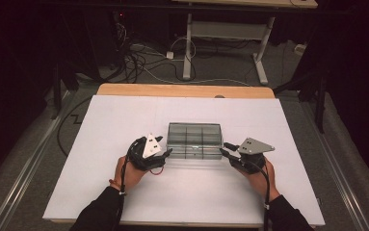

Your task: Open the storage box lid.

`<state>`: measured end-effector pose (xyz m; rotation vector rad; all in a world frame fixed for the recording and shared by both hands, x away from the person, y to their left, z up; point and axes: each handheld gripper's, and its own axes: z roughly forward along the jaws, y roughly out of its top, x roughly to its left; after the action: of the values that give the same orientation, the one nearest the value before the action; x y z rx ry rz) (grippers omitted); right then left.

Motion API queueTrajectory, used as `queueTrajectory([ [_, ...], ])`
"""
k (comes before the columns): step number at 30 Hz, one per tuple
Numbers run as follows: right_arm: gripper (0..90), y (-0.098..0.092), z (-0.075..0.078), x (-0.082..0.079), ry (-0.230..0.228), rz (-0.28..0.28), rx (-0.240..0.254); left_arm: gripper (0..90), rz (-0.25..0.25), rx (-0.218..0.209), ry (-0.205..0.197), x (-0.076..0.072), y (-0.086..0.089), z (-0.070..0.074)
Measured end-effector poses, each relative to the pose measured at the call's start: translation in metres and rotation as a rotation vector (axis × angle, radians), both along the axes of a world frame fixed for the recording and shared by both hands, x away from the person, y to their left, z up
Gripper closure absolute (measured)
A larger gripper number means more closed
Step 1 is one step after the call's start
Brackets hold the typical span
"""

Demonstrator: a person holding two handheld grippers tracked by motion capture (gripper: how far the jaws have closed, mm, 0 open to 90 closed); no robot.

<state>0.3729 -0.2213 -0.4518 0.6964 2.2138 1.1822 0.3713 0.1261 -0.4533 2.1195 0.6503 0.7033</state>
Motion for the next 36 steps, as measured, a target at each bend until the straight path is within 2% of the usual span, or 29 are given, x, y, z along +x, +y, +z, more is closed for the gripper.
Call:
queueTrajectory([
  [6,68.8,0.003,0.002,0.0,-0.052,-0.01,-0.008,42.5,0.009,0.002,-0.012,0.006,-0.003,0.003],
  [11,67.3,0.003,0.005,0.001,-0.095,-0.031,-0.005,43.4,0.015,-0.012,-0.023,0.011,-0.003,0.007],
  [16,65.9,0.003,0.01,0.002,-0.146,-0.04,-0.02,45.7,0.004,-0.026,-0.014,0.017,-0.003,0.012],
  [25,68.6,0.008,0.022,0.011,-0.177,-0.021,-0.018,57.3,-0.038,-0.03,-0.008,0.028,-0.003,0.027],
  [27,69.6,0.009,0.024,0.014,-0.176,-0.017,-0.013,57.5,-0.04,-0.021,-0.019,0.03,-0.003,0.031],
  [28,71.1,0.009,0.026,0.015,-0.18,-0.02,-0.015,60.6,-0.045,-0.02,-0.03,0.031,-0.003,0.033],
  [30,73.0,0.009,0.03,0.017,-0.184,-0.018,-0.006,61.5,-0.048,-0.019,-0.018,0.033,-0.003,0.037],
  [33,76.1,0.009,0.035,0.022,-0.187,-0.016,-0.011,64.7,-0.062,-0.042,-0.006,0.038,-0.003,0.044],
  [36,77.6,0.009,0.041,0.026,-0.185,-0.019,-0.011,68.5,-0.068,-0.032,-0.003,0.042,-0.005,0.049],
])
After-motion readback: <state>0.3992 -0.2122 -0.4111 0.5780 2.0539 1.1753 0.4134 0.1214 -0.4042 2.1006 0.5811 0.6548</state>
